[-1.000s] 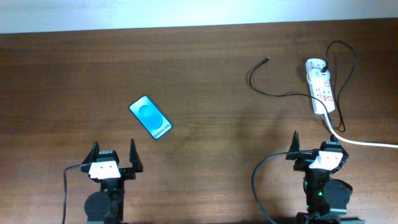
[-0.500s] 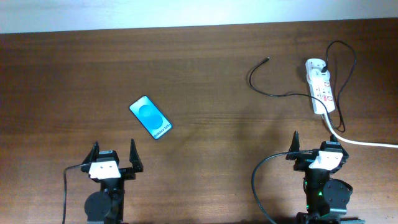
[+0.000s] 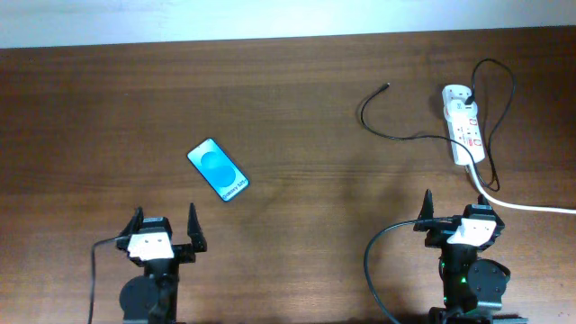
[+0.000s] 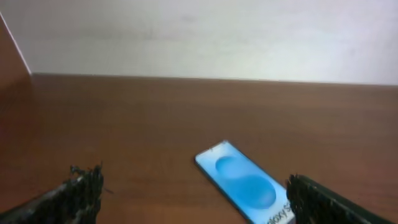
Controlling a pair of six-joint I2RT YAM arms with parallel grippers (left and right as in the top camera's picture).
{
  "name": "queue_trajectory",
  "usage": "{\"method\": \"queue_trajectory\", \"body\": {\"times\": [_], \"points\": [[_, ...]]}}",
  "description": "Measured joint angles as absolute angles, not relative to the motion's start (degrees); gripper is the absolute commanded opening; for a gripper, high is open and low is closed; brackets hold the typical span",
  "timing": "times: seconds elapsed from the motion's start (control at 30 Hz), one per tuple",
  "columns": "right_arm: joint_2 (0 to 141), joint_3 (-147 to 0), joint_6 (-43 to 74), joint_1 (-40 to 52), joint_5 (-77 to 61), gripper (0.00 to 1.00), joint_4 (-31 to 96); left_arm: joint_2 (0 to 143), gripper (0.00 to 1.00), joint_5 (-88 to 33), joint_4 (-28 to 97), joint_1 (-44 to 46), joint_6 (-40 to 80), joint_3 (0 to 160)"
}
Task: Plug charger to phone and switch on socket
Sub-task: 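Move the left gripper over the blue phone and lower onto it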
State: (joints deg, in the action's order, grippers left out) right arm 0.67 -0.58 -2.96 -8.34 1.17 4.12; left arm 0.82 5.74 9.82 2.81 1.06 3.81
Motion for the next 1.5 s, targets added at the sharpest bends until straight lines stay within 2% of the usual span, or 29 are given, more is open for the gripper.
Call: {"method": "queue_trajectory", "body": {"times": [0.1,0.27,0.47,0.7,0.83,1.03,1.27,1.5], "points": [[0.69,-0.58,-2.96,-8.34,1.15,0.99,4.14,3.49,0.99,5.74,16.58,2.81,1.06,12.75],[0.69,-0.58,-2.98,-8.34,1.04,0.99,4.16,15.73,0.99,3.18,20.18,2.81,1.15,25.50],[0.69,-0.58,-2.98,-8.34,0.95,0.99,4.16,38.94,0.99,-0.36,23.59,3.11,7.90,38.61],[0.69,-0.58,-2.98,-8.34,0.95,0.99,4.16,61.78,0.99,-1.78,27.66,9.58,13.34,50.54],[0.69,-0.58,-2.96,-8.34,0.95,0.99,4.16,67.29,0.99,-6.81,28.21,10.35,13.76,51.24],[0.69,-0.58,-2.98,-8.34,0.95,0.99,4.16,68.05,0.99,-10.50,27.66,10.76,15.27,51.24],[0.69,-0.58,-2.94,-8.32,0.95,0.99,4.16,69.25,0.99,1.89,29.82,17.02,24.53,56.71],[0.69,-0.58,-2.96,-8.34,0.95,0.99,4.14,86.72,0.99,7.62,44.80,17.08,31.38,75.20]]}}
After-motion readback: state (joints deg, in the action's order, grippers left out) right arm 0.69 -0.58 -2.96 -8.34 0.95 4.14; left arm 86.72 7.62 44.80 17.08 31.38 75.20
